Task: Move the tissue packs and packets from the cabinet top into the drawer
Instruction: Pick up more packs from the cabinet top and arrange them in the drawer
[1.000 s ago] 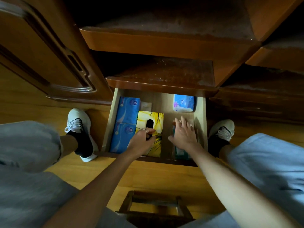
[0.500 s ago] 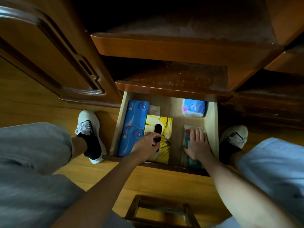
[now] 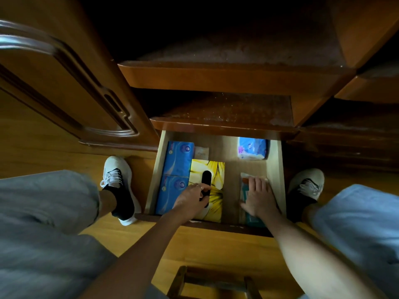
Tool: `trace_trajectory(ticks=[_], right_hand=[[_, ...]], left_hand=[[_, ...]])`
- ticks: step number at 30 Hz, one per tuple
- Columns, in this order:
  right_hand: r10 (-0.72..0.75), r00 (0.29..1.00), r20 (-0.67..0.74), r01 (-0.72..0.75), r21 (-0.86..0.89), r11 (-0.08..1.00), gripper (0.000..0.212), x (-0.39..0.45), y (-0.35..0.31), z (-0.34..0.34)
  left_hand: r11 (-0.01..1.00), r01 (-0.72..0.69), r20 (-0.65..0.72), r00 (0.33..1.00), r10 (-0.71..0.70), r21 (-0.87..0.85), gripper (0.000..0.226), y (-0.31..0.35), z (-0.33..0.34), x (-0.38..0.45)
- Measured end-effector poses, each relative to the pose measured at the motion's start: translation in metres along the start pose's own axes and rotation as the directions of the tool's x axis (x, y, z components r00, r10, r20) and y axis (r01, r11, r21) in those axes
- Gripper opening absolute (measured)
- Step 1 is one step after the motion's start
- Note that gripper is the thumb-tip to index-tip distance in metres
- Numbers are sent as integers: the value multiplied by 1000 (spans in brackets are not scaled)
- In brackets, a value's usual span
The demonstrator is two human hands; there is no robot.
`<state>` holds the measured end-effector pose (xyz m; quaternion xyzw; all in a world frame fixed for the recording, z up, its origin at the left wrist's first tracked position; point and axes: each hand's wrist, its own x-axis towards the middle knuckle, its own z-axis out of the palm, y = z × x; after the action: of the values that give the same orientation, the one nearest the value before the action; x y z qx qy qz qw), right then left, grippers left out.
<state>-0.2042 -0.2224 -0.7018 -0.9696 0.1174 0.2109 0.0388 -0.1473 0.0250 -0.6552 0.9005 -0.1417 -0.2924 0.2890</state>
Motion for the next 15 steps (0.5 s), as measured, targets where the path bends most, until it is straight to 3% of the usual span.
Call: trace_trajectory(ticks=[5,9,12,15], right_hand=[[46,997,69,-56,144,988,107,-5,-4,-23],[-44,996,-78,58,191,980,90,-28,1,-58],[-93,993,-73,109,260,959,76,-44,7,-101],[-58,979,-198,136,407,903,64,-63,13,-157]], left_hand=[[986,-45,32,999,40,163,53,8,1,-10],[977,-69,71,996,56,202,58,24,-6,-17],[976,-124,-7,992,127,181,55,53,-29,-24],[955,-218,-126,961,246,201,50,92,-78,-34]])
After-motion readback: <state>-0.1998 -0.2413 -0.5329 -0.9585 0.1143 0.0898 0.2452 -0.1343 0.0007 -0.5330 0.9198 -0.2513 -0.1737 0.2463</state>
